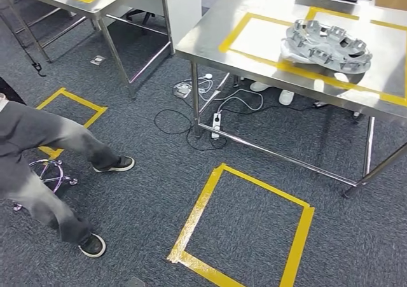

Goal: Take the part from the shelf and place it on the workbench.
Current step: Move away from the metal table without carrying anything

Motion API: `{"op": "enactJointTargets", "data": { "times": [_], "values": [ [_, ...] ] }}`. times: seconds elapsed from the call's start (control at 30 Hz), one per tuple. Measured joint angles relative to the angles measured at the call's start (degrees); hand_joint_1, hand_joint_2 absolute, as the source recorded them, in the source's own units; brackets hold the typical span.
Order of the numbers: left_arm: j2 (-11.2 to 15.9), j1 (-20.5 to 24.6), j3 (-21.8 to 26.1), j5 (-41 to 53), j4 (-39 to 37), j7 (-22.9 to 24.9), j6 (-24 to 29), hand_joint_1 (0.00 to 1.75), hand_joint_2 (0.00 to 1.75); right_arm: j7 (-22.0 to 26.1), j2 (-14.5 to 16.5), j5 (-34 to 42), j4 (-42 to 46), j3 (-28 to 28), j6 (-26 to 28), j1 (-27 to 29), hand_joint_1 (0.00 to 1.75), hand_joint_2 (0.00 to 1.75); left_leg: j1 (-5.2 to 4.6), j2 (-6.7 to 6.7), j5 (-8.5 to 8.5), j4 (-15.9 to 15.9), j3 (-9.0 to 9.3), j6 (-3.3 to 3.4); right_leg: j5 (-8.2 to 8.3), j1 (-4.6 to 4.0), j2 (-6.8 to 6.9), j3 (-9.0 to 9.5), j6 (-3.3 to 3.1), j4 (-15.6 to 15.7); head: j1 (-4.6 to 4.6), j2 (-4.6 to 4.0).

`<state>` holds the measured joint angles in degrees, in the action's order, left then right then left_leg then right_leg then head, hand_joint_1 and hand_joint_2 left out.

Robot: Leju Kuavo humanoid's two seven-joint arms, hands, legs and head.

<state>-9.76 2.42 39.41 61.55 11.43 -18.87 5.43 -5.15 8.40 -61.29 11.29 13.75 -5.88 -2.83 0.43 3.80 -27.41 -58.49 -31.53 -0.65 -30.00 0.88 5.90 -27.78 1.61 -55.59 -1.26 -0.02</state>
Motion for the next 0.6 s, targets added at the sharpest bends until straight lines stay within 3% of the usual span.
{"op": "enactJointTargets", "data": {
  "times": [0.03, 0.1, 0.17, 0.23, 0.27, 0.3, 0.33, 0.37, 0.4, 0.47, 0.53, 0.6],
  "values": [
    [0.0, 0.0, 0.0, 0.0, 0.0, 0.0, -0.1, 0.0, 0.0, 0.3, 0.0, 0.0, 0.0, 0.0, -0.2, 0.0, 0.0, 0.0, -0.23, 0.36, -0.21, 0.6, 0.13, 0.41, -0.12, -0.16, 0.55, 0.02, 0.34, -0.1, 0.02, 0.0],
    [0.0, -0.1, 0.0, 0.1, 0.0, 0.0, -0.2, 0.0, 0.0, 0.7, 0.0, -0.3, 0.0, -0.2, -0.3, -0.1, 0.0, 0.0, -0.29, -0.73, -0.1, 0.7, -0.27, 1.39, -0.35, -0.11, 1.47, 0.06, 1.01, 0.0, 0.13, 0.0],
    [0.0, -0.3, 0.0, 0.0, 0.0, 0.0, -0.2, 0.0, 0.0, 1.3, 0.0, -0.7, 0.0, -0.4, -0.1, -0.1, 0.0, 0.0, -0.16, -1.94, 0.19, 1.0, -0.4, 2.25, -2.08, 0.1, -0.43, -0.73, 1.54, -1.8, 0.38, 0.0],
    [0.0, -0.2, 0.0, 0.0, 0.0, 0.0, -0.4, 0.0, 0.0, 1.9, 0.0, -1.0, 0.0, -0.7, 0.0, 0.0, 0.0, 0.0, -0.19, -3.17, 0.43, 1.1, -0.59, 2.87, -5.8, 0.17, -3.95, -3.7, 1.62, -8.3, 0.66, 0.0],
    [0.0, -0.1, 0.0, 0.0, 0.0, 0.0, -0.5, 0.0, 0.0, 2.2, 0.0, -1.0, -0.1, -0.9, 0.0, 0.1, 0.0, 0.0, -0.32, -3.87, 0.49, 1.1, -0.71, 3.05, -7.56, 0.12, -4.95, -5.7, 1.49, -12.5, 0.7, 0.0],
    [0.0, -0.1, 0.0, 0.1, 0.0, 0.0, -0.6, 0.0, 0.0, 2.5, -0.1, -1.1, -0.1, -1.0, 0.0, 0.2, 0.0, 0.0, -0.46, -4.63, 0.54, 1.0, -0.77, 3.16, -8.48, 0.02, -5.45, -7.35, 1.33, -15.8, 0.69, 0.0],
    [0.0, -0.1, 0.0, 0.2, 0.0, 0.0, -0.7, 0.0, 0.0, 2.7, -0.1, -1.1, -0.1, -1.1, 0.0, 0.1, 0.0, 0.0, -0.6, -5.41, 0.57, 1.0, -0.78, 3.21, -8.29, -0.09, -5.68, -8.18, 1.11, -17.2, 0.69, 0.0],
    [0.0, -0.1, 0.0, 0.3, 0.0, 0.0, -0.8, 0.0, 0.0, 2.9, -0.1, -1.1, -0.1, -1.1, -0.1, 0.1, 0.0, 0.0, -0.73, -6.25, 0.59, 1.0, -0.74, 3.23, -6.87, -0.19, -5.87, -7.89, 0.84, -16.3, 0.68, 0.0],
    [0.0, -0.1, 0.0, 0.5, 0.0, 0.0, -0.8, 0.0, 0.0, 3.1, -0.1, -1.1, -0.1, -1.1, -0.2, 0.0, 0.0, 0.0, -0.83, -7.11, 0.6, 0.9, -0.69, 3.24, -4.63, -0.26, -6.27, -6.62, 0.52, -13.2, 0.68, 0.0],
    [0.0, -0.1, 0.0, 0.7, 0.0, 0.0, -0.8, 0.0, 0.0, 3.4, -0.2, -1.1, -0.2, -1.2, -0.4, 0.1, 0.0, 0.0, -0.96, -8.79, 0.62, 0.6, -0.82, 3.14, -0.92, -0.24, -8.54, -3.47, -0.1, -5.7, 0.65, 0.0],
    [-0.1, 0.0, 0.0, 0.9, 0.0, 0.0, -0.8, 0.0, 0.0, 3.7, -0.2, -1.1, -0.2, -1.2, -0.4, 0.2, 0.0, 0.0, -0.94, -10.13, 0.79, 0.3, -1.46, 2.72, -0.31, -0.2, -10.18, -1.75, -0.34, -1.9, 0.63, 0.0],
    [-0.1, -0.1, 0.0, 1.1, 0.0, 0.1, -0.8, 0.0, 0.0, 3.8, -0.3, -1.0, -0.3, -1.3, -0.5, 0.1, 0.0, 0.0, -0.83, -11.22, 1.13, 0.2, -2.03, 2.02, -0.48, -0.13, -9.47, -1.29, -0.52, -1.2, 0.63, 0.0]
  ]
}}
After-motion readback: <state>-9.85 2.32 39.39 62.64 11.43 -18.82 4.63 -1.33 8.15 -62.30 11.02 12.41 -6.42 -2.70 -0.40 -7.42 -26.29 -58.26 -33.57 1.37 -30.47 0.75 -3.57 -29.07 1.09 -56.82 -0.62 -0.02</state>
